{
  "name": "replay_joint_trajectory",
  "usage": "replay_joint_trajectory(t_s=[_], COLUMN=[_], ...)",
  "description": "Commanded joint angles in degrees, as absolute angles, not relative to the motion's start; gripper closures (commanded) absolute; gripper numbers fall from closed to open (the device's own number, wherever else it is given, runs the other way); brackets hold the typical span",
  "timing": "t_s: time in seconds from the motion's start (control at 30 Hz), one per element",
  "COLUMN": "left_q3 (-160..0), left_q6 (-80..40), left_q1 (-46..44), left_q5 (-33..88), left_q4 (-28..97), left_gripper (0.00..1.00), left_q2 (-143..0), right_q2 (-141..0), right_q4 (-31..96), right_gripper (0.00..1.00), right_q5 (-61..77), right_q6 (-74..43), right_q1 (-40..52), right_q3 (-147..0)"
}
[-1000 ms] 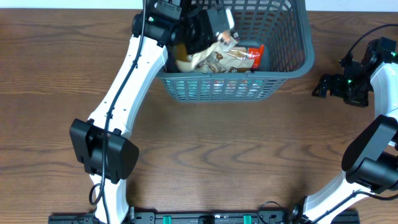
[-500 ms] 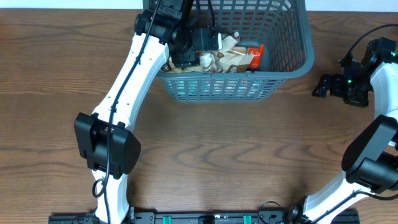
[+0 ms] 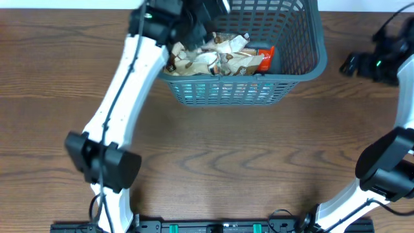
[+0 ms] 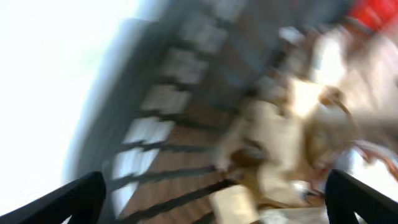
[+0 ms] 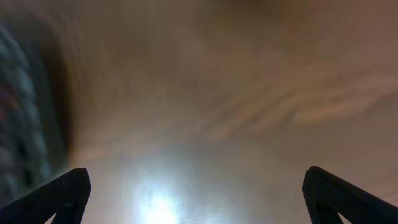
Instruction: Pack container
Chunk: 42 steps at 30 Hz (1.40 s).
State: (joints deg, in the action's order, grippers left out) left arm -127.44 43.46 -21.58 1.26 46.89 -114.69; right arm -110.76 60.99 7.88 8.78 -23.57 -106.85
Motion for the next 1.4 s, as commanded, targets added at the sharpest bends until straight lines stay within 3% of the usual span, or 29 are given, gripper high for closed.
replay_joint_trajectory(t_s=[0.0,0.2,0.37,0.57,1.07,1.37], left_q3=[-131.5,-131.5,-131.5,-128.6,-76.1,-53.7], left_q6=[23.2,10.2,10.2,11.6,9.5,6.5], left_q1=[-16.5,-5.3,2.8,5.8,5.8,5.8], left_q5=[-7.4,-7.1,-0.6,1.9,9.7,9.7], left_q4=[46.6,52.7,61.8,69.1,50.3,43.9], left_gripper=[0.01,0.01,0.01,0.01,0.01,0.01], left_q2=[-108.2,-101.6,-97.4,-93.6,-60.8,-40.4], right_q2=[-106.3,-102.5,-97.4,-89.1,-52.5,-33.4], right_q4=[61.2,61.5,64.2,67.6,58.0,56.3], right_gripper=[0.01,0.01,0.01,0.01,0.01,0.01], right_q5=[8.0,8.1,7.9,5.6,2.8,4.4], right_q6=[7.5,7.3,7.3,7.0,2.1,0.5], right_q1=[-23.2,-23.0,-22.5,-20.4,-10.2,-7.0], right_q3=[-114.7,-120.4,-120.2,-117.1,-64.9,-49.3])
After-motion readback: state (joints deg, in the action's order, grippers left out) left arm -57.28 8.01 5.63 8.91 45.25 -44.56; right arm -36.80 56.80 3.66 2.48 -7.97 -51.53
